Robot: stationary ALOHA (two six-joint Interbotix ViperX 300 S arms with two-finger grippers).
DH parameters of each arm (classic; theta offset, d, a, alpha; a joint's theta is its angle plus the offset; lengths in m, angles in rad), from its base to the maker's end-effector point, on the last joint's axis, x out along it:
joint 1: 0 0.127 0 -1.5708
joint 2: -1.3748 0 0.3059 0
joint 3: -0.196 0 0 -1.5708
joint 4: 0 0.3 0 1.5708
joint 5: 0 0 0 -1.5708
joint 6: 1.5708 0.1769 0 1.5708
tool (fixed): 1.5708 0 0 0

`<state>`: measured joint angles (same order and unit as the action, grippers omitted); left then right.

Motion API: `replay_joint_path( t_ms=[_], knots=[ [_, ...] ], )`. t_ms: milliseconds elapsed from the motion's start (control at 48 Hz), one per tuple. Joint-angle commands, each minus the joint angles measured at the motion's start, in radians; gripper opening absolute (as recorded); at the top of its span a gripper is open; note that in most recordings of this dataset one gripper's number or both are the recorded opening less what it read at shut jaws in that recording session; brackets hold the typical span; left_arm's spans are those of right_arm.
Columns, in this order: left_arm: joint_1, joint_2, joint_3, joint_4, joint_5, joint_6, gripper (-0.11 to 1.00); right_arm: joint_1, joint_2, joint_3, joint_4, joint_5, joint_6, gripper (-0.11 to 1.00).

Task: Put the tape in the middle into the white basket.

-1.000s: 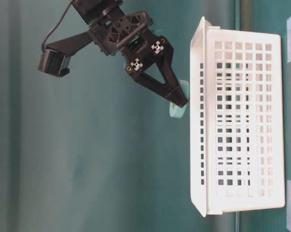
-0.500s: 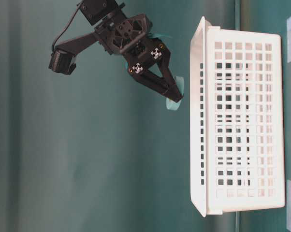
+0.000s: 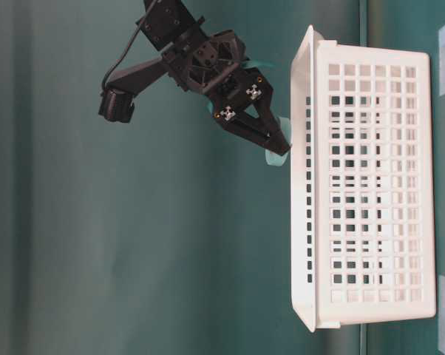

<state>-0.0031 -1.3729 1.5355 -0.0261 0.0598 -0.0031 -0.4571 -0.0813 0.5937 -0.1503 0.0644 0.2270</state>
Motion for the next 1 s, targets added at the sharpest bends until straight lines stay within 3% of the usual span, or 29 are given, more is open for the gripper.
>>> replay_joint_path(
  t_ms=[0,292,396,459,813,980],
  knots=[
    [-0.002,0.008,-0.012,-0.002,-0.009,0.0,-0.11,0.0,-0.011,-0.028,-0.018,-0.011,0.002,0.68],
    [-0.002,0.008,-0.012,0.0,-0.009,0.0,-0.11,0.0,-0.011,-0.025,-0.025,-0.009,0.0,0.69],
    [-0.002,0.008,-0.012,-0.002,-0.009,0.002,-0.11,0.0,-0.011,-0.02,-0.034,-0.009,-0.002,0.91],
    [-0.002,0.008,-0.012,-0.002,-0.009,0.002,-0.11,0.002,-0.011,-0.018,-0.041,-0.011,-0.002,0.97],
    [-0.002,0.008,-0.012,-0.002,-0.009,0.002,-0.11,0.026,-0.049,-0.017,-0.046,-0.012,-0.002,0.95],
    [-0.002,0.008,-0.012,0.0,-0.009,0.002,-0.11,0.081,-0.081,-0.006,-0.046,-0.014,-0.003,0.95]
  ],
)
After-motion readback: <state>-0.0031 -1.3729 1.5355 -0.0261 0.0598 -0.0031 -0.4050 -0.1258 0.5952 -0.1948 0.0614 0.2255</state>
